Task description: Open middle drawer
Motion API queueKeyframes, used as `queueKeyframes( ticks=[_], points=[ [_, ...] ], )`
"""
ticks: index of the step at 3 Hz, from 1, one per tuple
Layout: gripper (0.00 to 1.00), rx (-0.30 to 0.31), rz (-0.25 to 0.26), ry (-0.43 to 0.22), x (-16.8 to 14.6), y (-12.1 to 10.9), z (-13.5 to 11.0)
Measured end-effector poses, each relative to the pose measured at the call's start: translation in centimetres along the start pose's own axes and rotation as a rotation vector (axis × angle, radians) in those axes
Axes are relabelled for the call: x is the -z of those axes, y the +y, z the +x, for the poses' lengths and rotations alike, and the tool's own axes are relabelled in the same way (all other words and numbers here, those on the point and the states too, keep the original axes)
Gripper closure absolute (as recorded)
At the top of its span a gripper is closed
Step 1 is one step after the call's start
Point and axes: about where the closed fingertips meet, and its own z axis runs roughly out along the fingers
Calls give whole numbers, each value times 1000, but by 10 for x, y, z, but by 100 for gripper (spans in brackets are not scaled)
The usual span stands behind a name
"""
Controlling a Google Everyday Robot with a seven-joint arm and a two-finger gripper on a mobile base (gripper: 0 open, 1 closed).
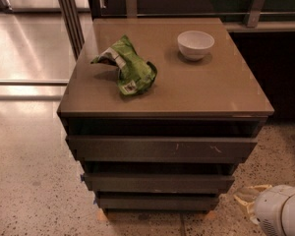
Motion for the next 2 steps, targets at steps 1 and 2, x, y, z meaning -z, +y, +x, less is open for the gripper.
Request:
queueKeyframes(
  ticks=[1, 2],
  points=[
    [100, -7, -5, -37, -13, -5, 3],
    [100, -14, -9, -75, -26, -10, 5]
  ],
)
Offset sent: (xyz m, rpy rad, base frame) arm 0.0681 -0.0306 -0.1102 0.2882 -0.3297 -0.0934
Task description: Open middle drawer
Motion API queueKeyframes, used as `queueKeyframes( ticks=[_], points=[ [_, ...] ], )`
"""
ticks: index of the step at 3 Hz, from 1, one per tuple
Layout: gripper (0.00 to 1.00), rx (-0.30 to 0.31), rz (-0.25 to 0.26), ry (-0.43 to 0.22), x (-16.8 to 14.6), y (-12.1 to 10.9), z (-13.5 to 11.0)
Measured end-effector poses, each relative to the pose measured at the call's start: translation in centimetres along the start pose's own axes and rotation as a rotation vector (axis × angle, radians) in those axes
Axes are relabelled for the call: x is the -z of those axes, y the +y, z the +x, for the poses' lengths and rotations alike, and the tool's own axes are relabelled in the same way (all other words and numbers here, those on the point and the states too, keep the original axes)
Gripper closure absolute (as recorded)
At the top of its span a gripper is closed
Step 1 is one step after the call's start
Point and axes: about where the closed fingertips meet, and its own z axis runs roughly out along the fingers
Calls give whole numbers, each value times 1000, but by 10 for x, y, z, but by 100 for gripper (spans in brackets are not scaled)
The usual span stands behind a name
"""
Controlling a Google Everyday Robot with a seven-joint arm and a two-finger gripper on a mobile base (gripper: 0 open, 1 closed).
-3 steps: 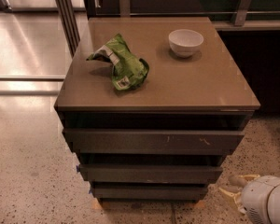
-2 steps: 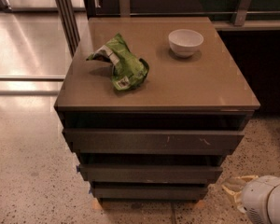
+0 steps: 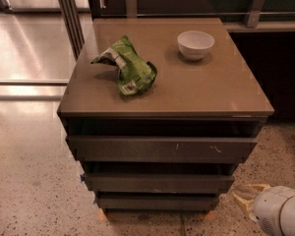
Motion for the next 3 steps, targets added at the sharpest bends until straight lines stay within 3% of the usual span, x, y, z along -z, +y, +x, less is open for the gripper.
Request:
queueKeyframes(
  ticks=[1, 2, 3],
  points=[
    [100, -78, 22, -122, -30, -14, -10],
    [100, -106, 33, -226, -56, -22, -13],
    [100, -154, 91, -329, -103, -34, -6]
  ],
)
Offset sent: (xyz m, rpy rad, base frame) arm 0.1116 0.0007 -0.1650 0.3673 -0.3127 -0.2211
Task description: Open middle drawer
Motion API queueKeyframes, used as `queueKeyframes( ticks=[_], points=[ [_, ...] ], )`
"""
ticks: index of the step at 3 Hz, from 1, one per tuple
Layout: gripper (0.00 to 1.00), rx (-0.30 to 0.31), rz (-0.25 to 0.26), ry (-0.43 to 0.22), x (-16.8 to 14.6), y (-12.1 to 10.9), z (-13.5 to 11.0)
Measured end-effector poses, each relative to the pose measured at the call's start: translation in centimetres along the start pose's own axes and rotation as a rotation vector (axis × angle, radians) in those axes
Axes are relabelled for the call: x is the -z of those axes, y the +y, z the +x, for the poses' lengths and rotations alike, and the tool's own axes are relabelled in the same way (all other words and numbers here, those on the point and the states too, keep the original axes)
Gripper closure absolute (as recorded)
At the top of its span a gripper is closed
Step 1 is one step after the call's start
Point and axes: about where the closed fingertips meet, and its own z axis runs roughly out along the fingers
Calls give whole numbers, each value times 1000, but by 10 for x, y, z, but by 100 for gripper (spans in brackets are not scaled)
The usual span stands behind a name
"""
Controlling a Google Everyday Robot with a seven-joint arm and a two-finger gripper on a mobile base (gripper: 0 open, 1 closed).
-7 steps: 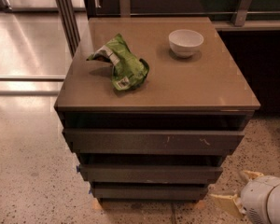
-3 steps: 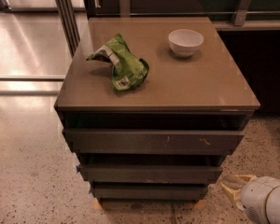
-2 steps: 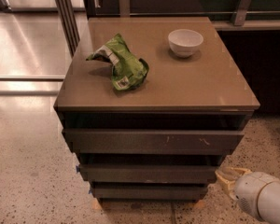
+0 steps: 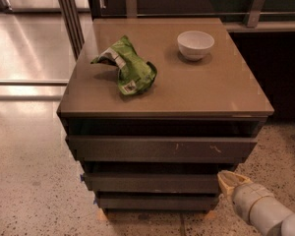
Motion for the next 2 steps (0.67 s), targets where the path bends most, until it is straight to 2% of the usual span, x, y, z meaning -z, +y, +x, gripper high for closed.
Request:
queueKeyframes(
  ticks=[1, 2],
  points=[
    [100, -99, -32, -7, -27, 8, 36],
    [100, -91, -47, 5, -20, 13, 33]
  ],
)
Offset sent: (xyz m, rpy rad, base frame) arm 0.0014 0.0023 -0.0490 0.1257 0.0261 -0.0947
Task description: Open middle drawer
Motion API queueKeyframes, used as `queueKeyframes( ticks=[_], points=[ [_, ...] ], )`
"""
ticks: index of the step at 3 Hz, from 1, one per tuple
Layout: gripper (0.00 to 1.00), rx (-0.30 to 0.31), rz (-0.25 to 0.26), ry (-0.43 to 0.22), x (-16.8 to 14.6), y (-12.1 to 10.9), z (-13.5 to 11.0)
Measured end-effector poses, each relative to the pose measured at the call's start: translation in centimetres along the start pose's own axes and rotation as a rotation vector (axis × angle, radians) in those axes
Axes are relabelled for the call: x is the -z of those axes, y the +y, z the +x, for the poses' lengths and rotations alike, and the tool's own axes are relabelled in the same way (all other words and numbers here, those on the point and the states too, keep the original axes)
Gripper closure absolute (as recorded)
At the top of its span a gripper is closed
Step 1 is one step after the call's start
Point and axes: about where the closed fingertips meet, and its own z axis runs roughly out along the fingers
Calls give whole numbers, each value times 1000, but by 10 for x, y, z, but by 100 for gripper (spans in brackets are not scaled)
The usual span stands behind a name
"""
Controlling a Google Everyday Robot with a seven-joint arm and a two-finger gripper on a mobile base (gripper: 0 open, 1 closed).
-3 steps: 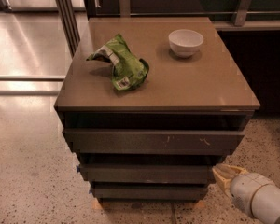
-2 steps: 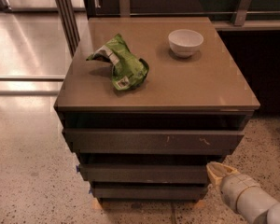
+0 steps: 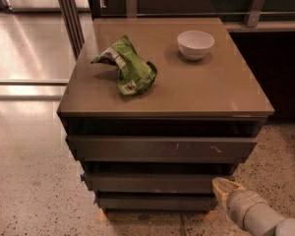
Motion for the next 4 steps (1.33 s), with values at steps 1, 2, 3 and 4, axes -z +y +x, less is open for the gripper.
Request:
queueKeyframes(
  ticks=[1, 2, 3, 4],
  points=[
    [100, 44, 22, -3, 12, 0, -17],
    [100, 23, 99, -102, 12, -1, -26],
    [100, -83, 169, -206, -5, -7, -19],
    [100, -156, 215, -218, -16, -18, 1]
  ],
)
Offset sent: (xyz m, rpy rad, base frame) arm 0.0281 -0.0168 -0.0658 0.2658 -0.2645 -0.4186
